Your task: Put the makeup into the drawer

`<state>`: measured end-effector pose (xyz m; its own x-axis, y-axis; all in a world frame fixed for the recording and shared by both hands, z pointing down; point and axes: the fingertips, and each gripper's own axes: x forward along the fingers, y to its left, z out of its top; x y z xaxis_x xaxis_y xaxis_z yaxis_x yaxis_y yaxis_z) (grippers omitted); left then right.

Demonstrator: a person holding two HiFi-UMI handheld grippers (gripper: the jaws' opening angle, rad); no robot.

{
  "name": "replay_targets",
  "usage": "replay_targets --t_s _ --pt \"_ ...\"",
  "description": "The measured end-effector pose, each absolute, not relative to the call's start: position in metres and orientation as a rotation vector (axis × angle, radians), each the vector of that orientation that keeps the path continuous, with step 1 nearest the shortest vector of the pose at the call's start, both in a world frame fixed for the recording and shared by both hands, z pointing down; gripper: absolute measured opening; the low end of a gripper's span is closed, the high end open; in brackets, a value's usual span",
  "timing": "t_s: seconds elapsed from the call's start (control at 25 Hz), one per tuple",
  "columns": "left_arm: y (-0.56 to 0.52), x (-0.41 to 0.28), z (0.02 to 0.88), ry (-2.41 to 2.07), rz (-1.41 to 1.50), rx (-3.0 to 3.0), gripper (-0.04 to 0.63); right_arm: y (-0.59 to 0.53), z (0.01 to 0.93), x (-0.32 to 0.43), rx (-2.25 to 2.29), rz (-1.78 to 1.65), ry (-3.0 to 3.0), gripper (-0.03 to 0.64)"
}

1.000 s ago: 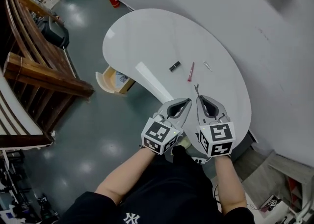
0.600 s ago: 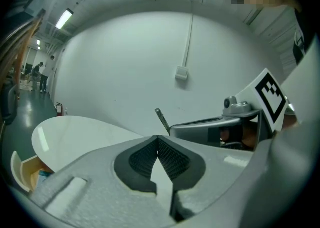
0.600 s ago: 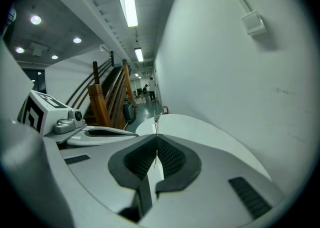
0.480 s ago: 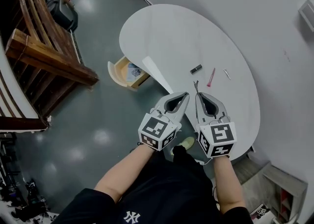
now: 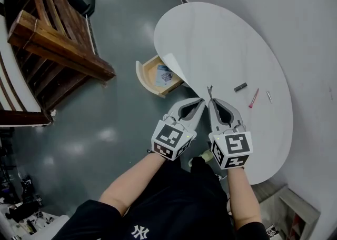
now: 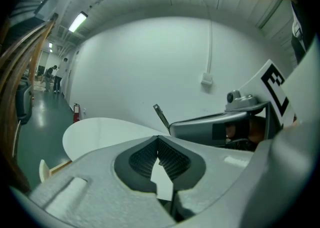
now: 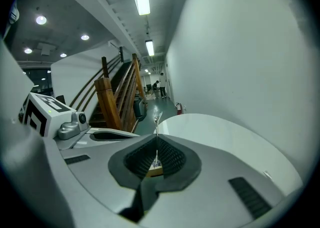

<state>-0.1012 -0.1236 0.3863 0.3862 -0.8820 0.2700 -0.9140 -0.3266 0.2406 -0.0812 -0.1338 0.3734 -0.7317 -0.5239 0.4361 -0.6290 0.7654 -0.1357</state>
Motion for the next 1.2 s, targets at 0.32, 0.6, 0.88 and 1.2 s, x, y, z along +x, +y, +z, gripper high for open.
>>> replay_targets --t_s 0.32,0.6,0.88,1.2 --pt "-0.13 -0.197 0.424 -1.645 0.142 2.193 0.009 -0.14 0.414 -0.179 0.74 0.409 -2.566 0.019" --pt "-0.13 -0.259 0.477 -1.689 0.154 2.074 0.009 -0.145 0.465 -0.244 0.635 0.422 -2.54 0.02" --pt "-0.14 -0.311 0.529 -1.743 0.12 1.955 0.009 -0.157 0.528 -0.289 0.558 0.445 -2.503 0.02" --pt "-0.149 -0.347 0.592 -1.761 0.114 1.888 0.009 -0.166 0.613 -0.321 0.506 0.459 -2.441 0.02"
